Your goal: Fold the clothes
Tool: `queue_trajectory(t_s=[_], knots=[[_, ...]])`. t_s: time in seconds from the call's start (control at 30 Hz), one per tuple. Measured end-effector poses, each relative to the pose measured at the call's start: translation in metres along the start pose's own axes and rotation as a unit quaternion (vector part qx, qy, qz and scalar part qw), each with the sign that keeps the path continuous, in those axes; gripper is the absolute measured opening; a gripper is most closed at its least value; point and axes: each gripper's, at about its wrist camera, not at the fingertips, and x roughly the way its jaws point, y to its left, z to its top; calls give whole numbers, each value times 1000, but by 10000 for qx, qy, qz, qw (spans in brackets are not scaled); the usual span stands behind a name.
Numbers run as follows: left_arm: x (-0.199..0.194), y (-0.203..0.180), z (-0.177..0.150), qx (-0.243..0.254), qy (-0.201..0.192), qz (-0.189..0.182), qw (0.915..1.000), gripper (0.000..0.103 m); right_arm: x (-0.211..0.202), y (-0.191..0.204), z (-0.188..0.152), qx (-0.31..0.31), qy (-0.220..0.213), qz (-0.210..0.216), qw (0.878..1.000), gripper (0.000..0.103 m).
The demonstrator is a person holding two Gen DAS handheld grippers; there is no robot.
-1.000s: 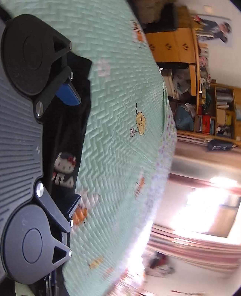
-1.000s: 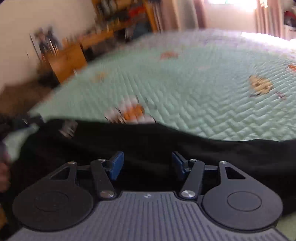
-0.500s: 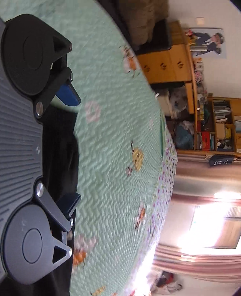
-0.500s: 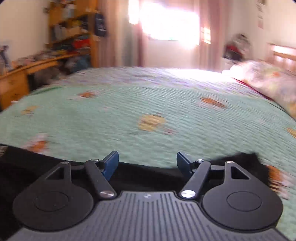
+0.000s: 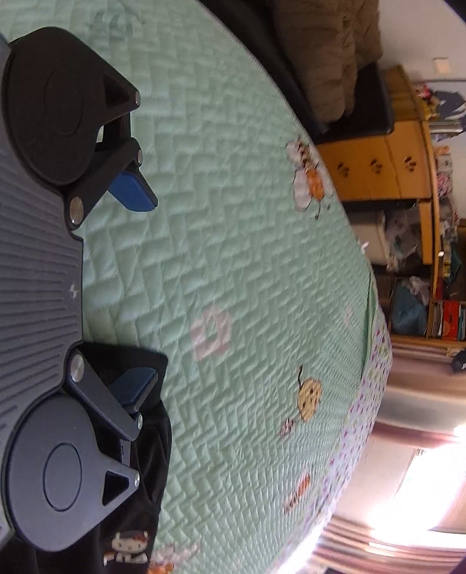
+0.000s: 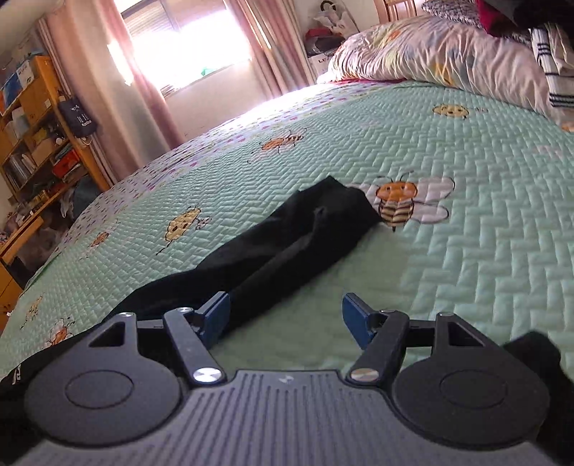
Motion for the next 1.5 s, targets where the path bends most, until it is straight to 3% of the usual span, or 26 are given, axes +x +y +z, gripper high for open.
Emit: queue_trajectory(t_s=[0.17, 0.23, 0.37, 0.43, 0.53, 0.63, 0.67, 0.73, 0.87, 0.93, 0.97, 1.03, 1.07, 1.13, 1.2, 1.23, 1.3, 1.4, 1.5], knots=[[20, -2, 4, -587, 302, -352, 9972, 95, 1, 17, -15, 69, 254, 136, 9996, 71], [16, 6, 4, -944, 398, -660, 9925, 95, 0, 24, -16, 56, 275, 186, 9994, 71], [15, 31, 4, -1778, 616, -1541, 9700, 95, 0, 34, -14, -87, 222, 215, 9995, 71], [15, 38, 3, -2039, 673, -1762, 9606, 93, 2, 36, -14, -91, 225, 220, 9995, 71], [20, 37, 3, -2132, 757, -1974, 9538, 88, 4, 37, -17, -8, 271, 259, 9993, 71], [24, 32, 3, -2244, 779, -2654, 9344, 83, 4, 37, -20, 6, 339, 231, 9992, 71], [26, 28, 3, -2228, 799, -2765, 9314, 83, 3, 36, -20, 23, 348, 218, 9992, 71], [33, 18, 5, -2098, 891, -2747, 9341, 84, 3, 33, -21, 97, 363, 188, 9991, 71], [41, 12, 6, -2206, 906, -2841, 9287, 74, 4, 28, -22, 233, 467, 119, 9986, 71], [43, 9, 7, -2226, 972, -2891, 9260, 44, 5, 27, -23, 242, 498, 109, 9984, 71], [46, 7, 8, -2198, 1044, -2844, 9273, 38, 5, 27, -24, 235, 503, 112, 9984, 71], [55, 2, 8, -2135, 1181, -2720, 9309, 15, 7, 27, -25, 255, 524, 101, 9983, 71], [60, 0, 7, -2103, 1245, -2645, 9329, 11, 8, 27, -26, 273, 533, 102, 9981, 71], [67, -7, 8, -1985, 1245, -2526, 9388, 8, 8, 28, -26, 295, 538, 112, 9981, 71], [63, -10, 11, -1975, 940, -2363, 9467, 4, 9, 29, -27, 296, 528, 120, 9981, 71], [53, -4, 12, -2074, 493, -2320, 9491, 3, 8, 29, -26, 276, 524, 111, 9982, 71], [39, 12, 12, -2462, -119, -2262, 9424, 3, 6, 27, -22, 222, 446, 74, 9987, 71], [53, 19, 3, -2631, 75, -2112, 9413, 3, 3, 17, -10, 145, 219, -19, 9997, 71], [56, 21, -2, -2659, -65, -2172, 9392, 4, 2, -2, 11, 109, -89, -144, 9998, 71]])
